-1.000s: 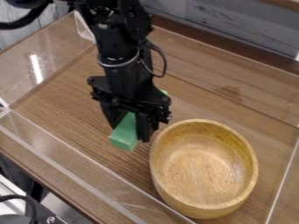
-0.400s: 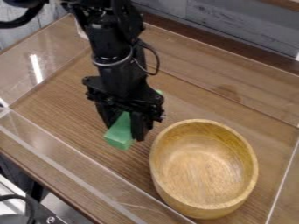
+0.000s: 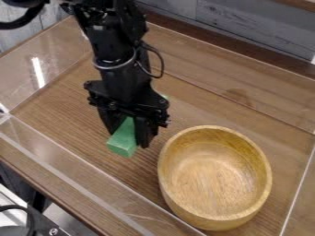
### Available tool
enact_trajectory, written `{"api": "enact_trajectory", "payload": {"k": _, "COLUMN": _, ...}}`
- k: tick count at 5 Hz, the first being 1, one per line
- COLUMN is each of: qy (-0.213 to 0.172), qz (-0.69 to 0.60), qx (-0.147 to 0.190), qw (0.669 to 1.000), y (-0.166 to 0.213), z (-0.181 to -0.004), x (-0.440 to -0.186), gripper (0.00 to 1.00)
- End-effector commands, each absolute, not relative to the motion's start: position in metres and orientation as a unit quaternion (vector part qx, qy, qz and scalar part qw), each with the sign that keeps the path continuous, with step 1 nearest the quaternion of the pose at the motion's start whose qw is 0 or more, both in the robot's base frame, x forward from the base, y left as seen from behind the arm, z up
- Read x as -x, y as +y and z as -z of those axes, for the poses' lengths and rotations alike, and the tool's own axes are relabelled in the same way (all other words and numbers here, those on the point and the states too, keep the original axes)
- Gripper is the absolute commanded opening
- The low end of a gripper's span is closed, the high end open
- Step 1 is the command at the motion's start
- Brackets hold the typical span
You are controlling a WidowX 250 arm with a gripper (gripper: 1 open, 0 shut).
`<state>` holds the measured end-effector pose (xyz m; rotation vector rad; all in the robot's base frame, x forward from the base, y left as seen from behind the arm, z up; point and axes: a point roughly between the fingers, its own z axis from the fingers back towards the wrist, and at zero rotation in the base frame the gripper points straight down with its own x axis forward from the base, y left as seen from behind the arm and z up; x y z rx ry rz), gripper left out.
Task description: Remove the green block from inside the brown bowl and put it on the table
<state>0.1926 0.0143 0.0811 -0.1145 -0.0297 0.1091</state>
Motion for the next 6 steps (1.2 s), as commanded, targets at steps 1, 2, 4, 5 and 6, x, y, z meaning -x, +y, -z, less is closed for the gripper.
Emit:
{"api": "enact_trajectory", "payload": {"k": 1, "qy": -0.03, "qz": -0.054, "qx": 0.057, "qw": 0.996, "y": 0.019, "z": -0.088, "x": -0.199, "gripper": 0.0}}
{"api": "enact_trajectory", "payload": {"k": 2, "qy": -0.03, "qz": -0.055, "qx": 0.058, "qw": 0.996, "y": 0.022, "z": -0.086, "x": -0.201, "gripper": 1.0}}
{"api": "enact_trajectory", "payload": {"k": 4, "qy": -0.034, "qz": -0.058, "qx": 0.064, "qw": 0.996, "y": 0.018, "z": -0.085, "x": -0.206, "gripper": 1.0}}
{"api": "enact_trajectory", "payload": {"k": 5, "qy": -0.035, "qz": -0.06, "qx": 0.067, "qw": 0.995, "y": 0.016, "z": -0.086, "x": -0.208, "gripper": 1.0}}
{"api": "enact_trajectory", "payload": {"k": 6, "qy": -0.037, "qz": -0.062, "qx": 0.071, "qw": 0.995, "y": 0.014, "z": -0.085, "x": -0.211, "gripper": 1.0}}
